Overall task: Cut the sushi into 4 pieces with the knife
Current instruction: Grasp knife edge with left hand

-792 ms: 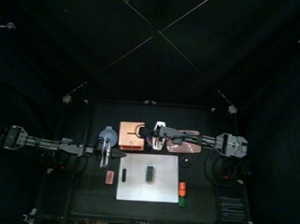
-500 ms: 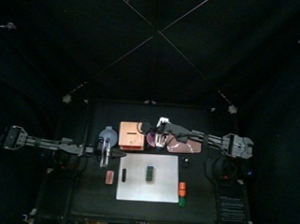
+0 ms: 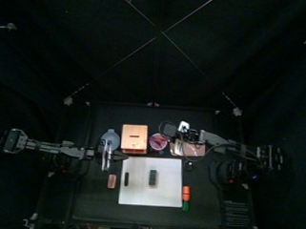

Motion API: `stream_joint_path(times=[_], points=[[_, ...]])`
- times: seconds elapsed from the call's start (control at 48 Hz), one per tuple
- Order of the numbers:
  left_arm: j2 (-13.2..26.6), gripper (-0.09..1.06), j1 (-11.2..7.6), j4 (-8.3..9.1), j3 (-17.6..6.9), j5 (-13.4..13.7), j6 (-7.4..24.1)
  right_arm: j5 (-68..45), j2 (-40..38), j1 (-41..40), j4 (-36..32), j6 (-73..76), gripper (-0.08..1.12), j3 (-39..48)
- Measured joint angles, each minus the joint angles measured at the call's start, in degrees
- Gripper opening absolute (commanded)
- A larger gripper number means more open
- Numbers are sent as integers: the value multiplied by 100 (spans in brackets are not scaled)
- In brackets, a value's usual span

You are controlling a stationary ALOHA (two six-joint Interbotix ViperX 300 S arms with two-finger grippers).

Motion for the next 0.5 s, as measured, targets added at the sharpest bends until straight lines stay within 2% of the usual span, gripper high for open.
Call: stream_joint_path(times=[0.146,0.312,0.5], points=[[0,64,0,0,9,0,-9,-1406,-650,290,26,369,12,976],[0,76,0,0,9,0,-18,-2953,-1222,422,88,615,12,2092],[35,79,-62,0,9,-9,-18,-4447,-1573,554,255,729,12,3287]])
